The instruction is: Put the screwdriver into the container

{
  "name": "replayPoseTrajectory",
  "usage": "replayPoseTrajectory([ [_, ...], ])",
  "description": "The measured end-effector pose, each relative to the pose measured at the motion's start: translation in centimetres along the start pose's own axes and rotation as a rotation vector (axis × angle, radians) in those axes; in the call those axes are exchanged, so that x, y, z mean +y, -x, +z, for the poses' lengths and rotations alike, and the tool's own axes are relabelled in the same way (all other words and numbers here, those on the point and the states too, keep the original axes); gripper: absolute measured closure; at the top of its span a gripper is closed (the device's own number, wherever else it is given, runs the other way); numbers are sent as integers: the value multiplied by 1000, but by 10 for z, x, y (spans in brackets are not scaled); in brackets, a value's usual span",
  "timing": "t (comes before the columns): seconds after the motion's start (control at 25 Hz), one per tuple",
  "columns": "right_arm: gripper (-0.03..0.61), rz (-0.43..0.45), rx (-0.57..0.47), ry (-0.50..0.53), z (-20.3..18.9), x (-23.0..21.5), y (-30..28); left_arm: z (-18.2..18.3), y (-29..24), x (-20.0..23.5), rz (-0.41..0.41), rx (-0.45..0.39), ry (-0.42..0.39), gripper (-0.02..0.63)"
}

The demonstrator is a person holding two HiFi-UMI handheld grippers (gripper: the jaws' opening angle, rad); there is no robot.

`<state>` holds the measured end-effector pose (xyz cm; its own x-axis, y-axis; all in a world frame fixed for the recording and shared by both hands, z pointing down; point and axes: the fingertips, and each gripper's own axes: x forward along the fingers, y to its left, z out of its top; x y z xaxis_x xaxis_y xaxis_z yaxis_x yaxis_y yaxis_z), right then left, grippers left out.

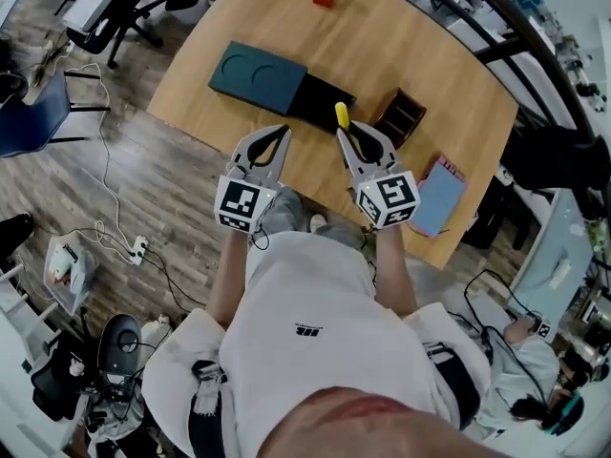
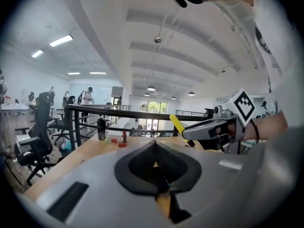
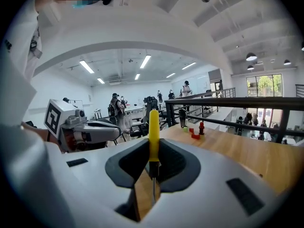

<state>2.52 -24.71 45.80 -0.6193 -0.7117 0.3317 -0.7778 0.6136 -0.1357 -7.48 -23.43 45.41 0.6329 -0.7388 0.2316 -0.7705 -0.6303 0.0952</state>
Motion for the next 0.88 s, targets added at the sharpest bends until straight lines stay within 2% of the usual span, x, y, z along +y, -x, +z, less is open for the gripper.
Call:
replayPoseTrajectory([
  [0.48,522,-99,142,-36,-31,-24,-54,-41,-51,35,-134,100,38,603],
  [0.88,522,-108,271,-37,-69,-40,-84,-67,-79,43,-187,142,82,603],
])
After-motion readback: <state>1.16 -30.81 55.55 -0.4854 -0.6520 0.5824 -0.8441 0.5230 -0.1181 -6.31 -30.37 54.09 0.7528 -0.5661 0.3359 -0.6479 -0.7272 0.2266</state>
